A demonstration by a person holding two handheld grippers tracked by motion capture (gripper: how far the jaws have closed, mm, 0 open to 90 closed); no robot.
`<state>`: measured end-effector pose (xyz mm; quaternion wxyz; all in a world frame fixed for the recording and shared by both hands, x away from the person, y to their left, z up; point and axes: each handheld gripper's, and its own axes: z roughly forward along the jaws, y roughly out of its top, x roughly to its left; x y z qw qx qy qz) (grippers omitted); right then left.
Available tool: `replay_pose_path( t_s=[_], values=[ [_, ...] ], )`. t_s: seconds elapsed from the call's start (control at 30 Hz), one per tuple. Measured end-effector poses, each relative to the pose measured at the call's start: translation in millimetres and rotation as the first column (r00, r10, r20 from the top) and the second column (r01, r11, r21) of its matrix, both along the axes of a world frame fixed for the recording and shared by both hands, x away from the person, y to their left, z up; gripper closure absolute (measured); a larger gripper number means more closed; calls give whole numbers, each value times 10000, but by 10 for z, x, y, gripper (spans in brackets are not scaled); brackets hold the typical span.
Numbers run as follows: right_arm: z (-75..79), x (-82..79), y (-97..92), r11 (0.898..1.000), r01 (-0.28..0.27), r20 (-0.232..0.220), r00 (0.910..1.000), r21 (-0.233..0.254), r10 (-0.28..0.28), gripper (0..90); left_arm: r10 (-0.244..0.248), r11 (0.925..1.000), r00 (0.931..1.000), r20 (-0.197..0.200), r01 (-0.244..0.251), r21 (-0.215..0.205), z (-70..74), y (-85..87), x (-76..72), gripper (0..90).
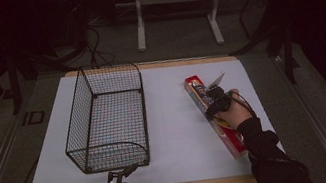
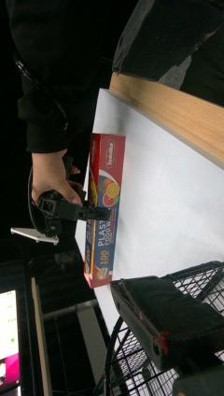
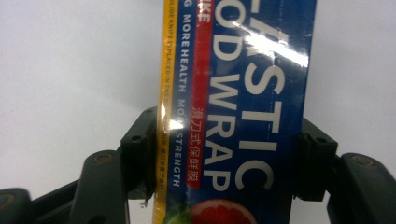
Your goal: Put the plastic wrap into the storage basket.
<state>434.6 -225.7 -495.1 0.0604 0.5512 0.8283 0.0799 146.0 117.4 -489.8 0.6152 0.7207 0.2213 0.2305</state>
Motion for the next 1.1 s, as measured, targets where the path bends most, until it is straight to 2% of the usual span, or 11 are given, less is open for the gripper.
replay_pose_path(
  t_s=[0.17,0.3,0.33,0.57,0.7,0.83,0.87,1.1],
  values=[
    [51,0,-9,9995,269,341,9990,167,-275,392,28,10000,10000,-16,-28,-12,1,9,6,7],
    [104,-7,-23,9994,262,562,9980,247,-275,393,21,10000,10000,-11,-21,-24,2,10,5,7],
    [161,-16,-37,9985,352,762,9964,417,-383,393,27,10000,10000,-2,-27,-8,2,9,4,6],
    [297,-36,-69,9969,427,1041,9933,668,-495,394,36,10000,10000,-3,-36,-13,1,4,4,7],
    [414,-66,-107,9938,401,1291,9902,1038,-535,394,34,10000,10000,-15,-34,-1,0,5,8,7],
    [486,-103,-100,9931,323,1617,9856,1124,-503,394,34,10000,10000,-23,-34,0,-1,2,7,7],
    [549,-126,-89,9924,284,1814,9821,1195,-500,394,33,10000,10000,-10,-33,10,0,2,7,7],
    [734,-164,-28,9890,4,2156,9759,1479,-326,394,26,10000,10000,-20,-26,4,-2,1,7,7]
  ],
)
